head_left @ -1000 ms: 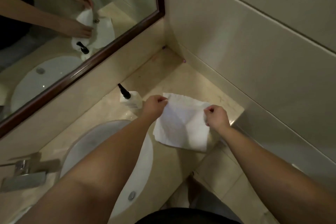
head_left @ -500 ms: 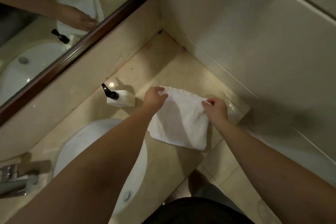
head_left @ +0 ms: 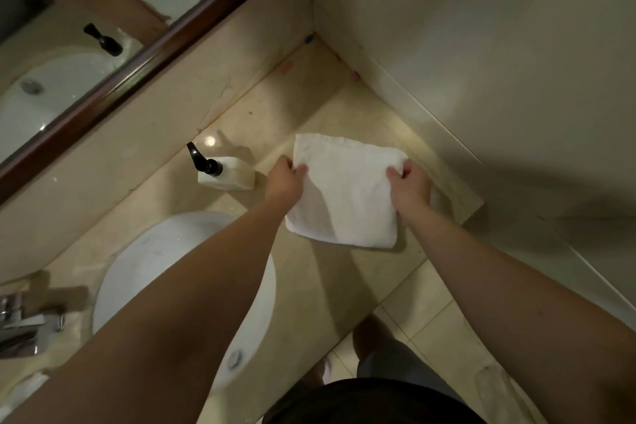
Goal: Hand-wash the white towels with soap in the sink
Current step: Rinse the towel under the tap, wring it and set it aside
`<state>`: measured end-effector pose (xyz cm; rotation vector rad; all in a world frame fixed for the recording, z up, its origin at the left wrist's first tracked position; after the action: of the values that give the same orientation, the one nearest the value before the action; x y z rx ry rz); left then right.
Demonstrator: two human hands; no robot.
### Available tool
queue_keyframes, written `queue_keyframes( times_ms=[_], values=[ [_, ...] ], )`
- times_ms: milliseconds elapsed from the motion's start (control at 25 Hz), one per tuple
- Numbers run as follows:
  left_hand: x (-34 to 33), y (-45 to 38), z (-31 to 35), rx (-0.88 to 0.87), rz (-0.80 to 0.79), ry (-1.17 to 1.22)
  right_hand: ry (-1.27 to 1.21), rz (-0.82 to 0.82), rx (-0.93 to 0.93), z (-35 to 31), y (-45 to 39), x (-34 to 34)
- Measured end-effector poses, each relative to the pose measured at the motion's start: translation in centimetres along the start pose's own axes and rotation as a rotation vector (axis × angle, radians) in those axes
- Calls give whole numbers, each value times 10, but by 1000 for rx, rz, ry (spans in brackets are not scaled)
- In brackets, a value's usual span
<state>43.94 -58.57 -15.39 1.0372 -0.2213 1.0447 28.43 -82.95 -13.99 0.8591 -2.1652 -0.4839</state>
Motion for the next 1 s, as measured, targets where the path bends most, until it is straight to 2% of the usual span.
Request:
queue_keyframes(
  times_ms=[120,160,240,320,400,600,760,840,1000],
  values=[
    [16,-12,15,-36,97,65,202,19,106,-34,-17,-1],
    [18,-11,19,-78,148,-2,301,70,172,-44,-19,0],
    [4,-2,37,-290,197,-291,571,114,386,-62,-10,-14],
    [-40,12,47,-564,113,-526,780,31,623,-63,7,-51],
    [-68,15,40,-690,75,-615,878,-61,711,-45,12,-81],
    [-78,4,25,-741,166,-659,1062,-129,738,-18,-4,-99],
    [-81,-3,26,-696,116,-662,1098,-172,728,-21,-8,-103],
    [-79,-4,24,-670,60,-675,1101,-242,693,-22,-7,-104],
    [-69,8,24,-560,52,-730,1091,-361,582,-29,-3,-102]
  ],
)
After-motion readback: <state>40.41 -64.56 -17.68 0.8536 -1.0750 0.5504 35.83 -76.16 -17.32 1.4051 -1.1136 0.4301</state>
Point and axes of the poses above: each hand's wrist, its own y-axis away from the middle knuckle, its own x-axis out of the back of the hand, z = x × y, the point moved 10 cm from there along -y, towards the middle knuckle, and after that the axes turned 1 degree about z, right-handed, at the moved point
